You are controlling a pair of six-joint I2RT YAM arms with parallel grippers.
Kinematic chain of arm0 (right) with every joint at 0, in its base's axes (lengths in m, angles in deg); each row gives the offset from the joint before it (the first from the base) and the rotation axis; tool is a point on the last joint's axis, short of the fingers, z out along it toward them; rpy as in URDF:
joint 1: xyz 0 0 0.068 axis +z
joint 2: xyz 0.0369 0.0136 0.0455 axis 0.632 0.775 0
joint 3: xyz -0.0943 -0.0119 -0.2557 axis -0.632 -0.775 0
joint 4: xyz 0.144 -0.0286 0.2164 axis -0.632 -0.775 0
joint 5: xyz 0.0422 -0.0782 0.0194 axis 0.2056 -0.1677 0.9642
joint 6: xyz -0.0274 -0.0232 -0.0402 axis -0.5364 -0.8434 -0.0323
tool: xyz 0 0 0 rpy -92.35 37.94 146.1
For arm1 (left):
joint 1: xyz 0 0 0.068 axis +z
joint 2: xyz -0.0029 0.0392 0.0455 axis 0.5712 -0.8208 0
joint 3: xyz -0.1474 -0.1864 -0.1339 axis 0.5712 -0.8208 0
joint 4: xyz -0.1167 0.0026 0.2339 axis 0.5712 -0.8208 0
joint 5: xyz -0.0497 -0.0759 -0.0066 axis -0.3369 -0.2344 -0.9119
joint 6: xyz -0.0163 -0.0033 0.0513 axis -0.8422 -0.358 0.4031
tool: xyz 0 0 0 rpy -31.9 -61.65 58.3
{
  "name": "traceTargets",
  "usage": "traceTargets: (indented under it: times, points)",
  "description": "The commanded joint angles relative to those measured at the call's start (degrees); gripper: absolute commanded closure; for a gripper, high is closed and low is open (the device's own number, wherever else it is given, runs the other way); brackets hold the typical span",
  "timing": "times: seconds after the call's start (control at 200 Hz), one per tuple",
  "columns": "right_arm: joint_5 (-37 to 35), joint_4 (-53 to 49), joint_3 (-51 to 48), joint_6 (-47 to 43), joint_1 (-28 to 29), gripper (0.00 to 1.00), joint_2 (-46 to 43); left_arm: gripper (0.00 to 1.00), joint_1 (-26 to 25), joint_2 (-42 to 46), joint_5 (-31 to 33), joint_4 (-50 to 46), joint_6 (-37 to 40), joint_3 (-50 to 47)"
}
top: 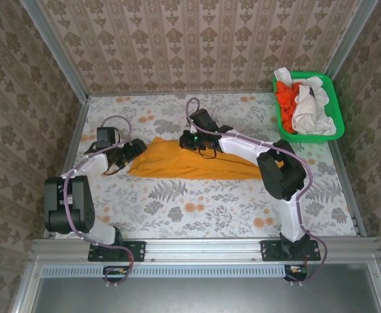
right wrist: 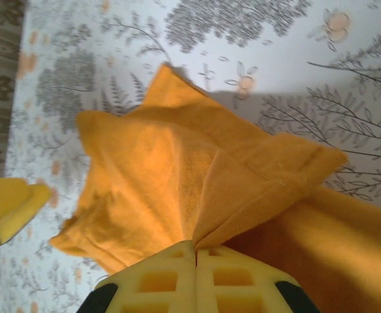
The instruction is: Fold and stack the t-shirts
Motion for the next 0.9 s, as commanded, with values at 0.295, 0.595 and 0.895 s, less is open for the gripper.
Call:
traceTargets:
  times: [0.295, 0.595, 0.895]
  points:
    - [0.3, 1.3, -2.4, -0.4, 0.4, 1.00, -1.2, 0.45, -2.9, -13.2, -1.6, -2.1, 4.9, 11.8]
    - [0.0, 1.1, -2.7, -0.1, 0.4, 1.00, -0.8, 0.63, -3.8, -17.6, -2.6, -2.0, 4.4, 15.1]
    - [-0.1, 1.0, -2.1, 0.1, 0.4, 1.00, -0.5, 0.78, -4.0, -17.9, -4.0, -0.8, 3.7, 14.0]
